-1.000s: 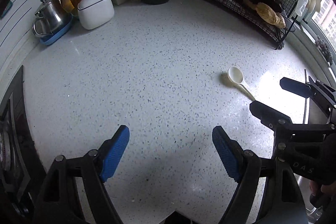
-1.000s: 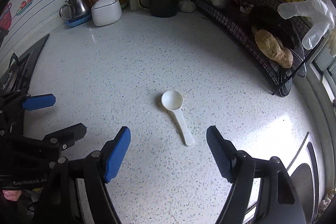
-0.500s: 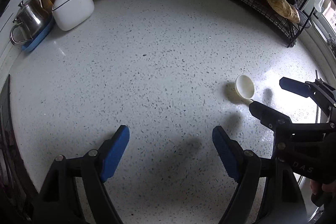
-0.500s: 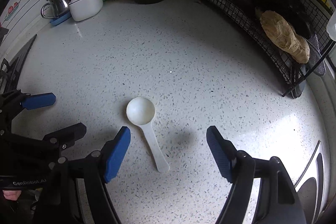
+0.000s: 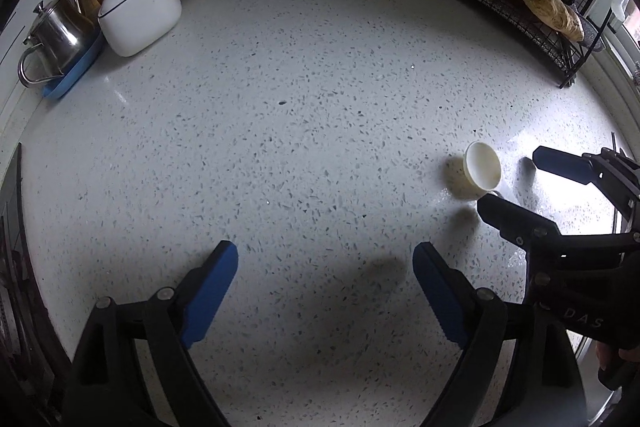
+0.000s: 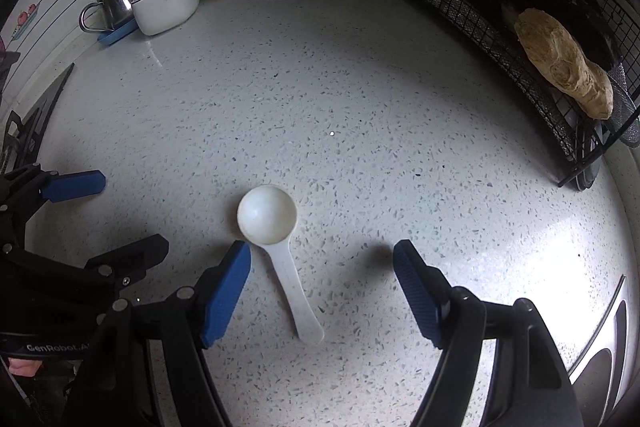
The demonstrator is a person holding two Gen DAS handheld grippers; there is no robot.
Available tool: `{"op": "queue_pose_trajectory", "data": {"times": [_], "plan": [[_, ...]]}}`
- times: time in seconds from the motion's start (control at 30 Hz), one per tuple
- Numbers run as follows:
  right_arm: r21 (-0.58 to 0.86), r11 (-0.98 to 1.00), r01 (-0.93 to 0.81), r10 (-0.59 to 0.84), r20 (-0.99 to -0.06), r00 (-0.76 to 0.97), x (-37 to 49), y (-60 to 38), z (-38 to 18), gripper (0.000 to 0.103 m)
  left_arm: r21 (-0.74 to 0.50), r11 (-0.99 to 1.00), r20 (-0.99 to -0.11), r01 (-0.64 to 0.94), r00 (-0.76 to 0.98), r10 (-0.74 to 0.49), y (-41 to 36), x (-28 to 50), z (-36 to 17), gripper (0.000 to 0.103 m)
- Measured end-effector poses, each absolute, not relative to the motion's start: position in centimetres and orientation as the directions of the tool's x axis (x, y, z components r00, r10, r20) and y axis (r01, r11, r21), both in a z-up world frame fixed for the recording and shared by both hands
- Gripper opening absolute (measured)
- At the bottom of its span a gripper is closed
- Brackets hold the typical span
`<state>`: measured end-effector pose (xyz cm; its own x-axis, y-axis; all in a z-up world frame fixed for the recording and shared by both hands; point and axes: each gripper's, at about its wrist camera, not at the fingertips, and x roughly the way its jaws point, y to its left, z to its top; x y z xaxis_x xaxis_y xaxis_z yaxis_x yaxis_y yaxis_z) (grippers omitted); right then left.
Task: Collect trash
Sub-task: 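Grasp the white plastic spoon by its handle with the right tool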
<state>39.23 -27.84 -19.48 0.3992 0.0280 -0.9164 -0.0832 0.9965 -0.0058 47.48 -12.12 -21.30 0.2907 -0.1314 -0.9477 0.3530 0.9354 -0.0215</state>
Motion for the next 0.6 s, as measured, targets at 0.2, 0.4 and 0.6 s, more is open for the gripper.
{"op": "queue_pose_trajectory", "data": {"times": [0.2, 0.4, 0.6], "plan": [[-0.002, 0.995, -0.102, 0.04, -0.911, 0.41, 38.6, -27.2, -19.4, 0.017, -0.051, 0.939, -0.943, 0.34, 0.294, -0.157, -11.2, 46.9, -21.1, 0.088], [0.038, 0.992, -0.12, 0.082, -0.915, 0.395, 38.2, -25.9, -19.1, 0.009, -0.052, 0.941, -0.934, 0.335, 0.316, -0.165, -8.6, 45.4, -19.9, 0.088], [0.036, 0.992, -0.123, 0.085, -0.904, 0.419, 36.0, -24.0, -18.1, 0.009, -0.074, 0.944, -0.922, 0.321, 0.338, -0.187, -6.8, 42.9, -18.4, 0.088]]}}
